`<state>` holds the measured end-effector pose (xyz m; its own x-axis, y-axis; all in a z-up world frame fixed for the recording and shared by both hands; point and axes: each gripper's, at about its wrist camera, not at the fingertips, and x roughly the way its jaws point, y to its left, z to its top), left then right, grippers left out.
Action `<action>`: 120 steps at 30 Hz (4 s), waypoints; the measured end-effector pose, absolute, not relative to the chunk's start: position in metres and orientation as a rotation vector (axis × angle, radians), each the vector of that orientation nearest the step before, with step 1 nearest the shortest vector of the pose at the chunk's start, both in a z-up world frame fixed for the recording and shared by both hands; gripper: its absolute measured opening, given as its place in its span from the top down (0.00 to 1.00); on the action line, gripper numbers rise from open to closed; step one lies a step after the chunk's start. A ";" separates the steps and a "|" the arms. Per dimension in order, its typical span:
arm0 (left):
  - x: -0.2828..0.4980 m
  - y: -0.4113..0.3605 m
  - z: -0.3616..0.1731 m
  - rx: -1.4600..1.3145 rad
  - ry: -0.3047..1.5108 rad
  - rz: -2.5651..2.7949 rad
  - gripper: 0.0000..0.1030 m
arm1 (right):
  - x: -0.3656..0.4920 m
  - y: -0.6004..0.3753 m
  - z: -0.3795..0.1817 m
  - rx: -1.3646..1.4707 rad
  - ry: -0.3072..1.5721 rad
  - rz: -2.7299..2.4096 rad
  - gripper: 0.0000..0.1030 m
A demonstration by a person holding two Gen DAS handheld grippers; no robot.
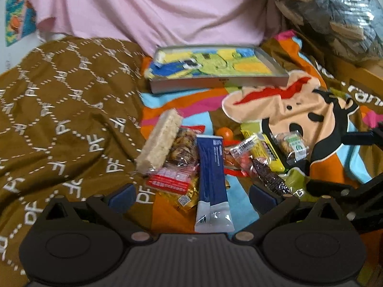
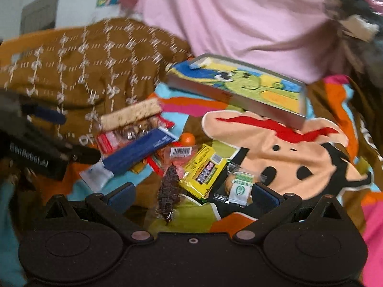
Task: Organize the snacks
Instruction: 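Grasp the blue tube pack with the left tool while the right tool grasps the brown jerky pack, then carry both packs to the grey tray and lower them inside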
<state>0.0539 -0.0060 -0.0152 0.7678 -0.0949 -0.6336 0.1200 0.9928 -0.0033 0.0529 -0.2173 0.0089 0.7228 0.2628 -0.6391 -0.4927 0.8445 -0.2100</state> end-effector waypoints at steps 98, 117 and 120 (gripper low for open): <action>0.278 -0.077 0.048 -0.124 0.523 0.021 0.75 | 0.257 -0.259 0.038 -0.332 0.164 0.064 0.55; 0.400 -0.104 0.018 -0.163 0.505 0.119 0.75 | 0.332 -0.282 -0.008 -0.146 0.308 0.125 0.55; 0.404 -0.106 0.008 -0.171 0.537 0.119 0.75 | 0.336 -0.282 -0.012 -0.147 0.332 0.128 0.58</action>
<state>0.4038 -0.1060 0.0076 0.8526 0.0680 -0.5181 -0.1575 0.9788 -0.1309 0.3357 -0.2823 -0.0124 0.9374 0.1008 -0.3333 -0.1488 0.9813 -0.1220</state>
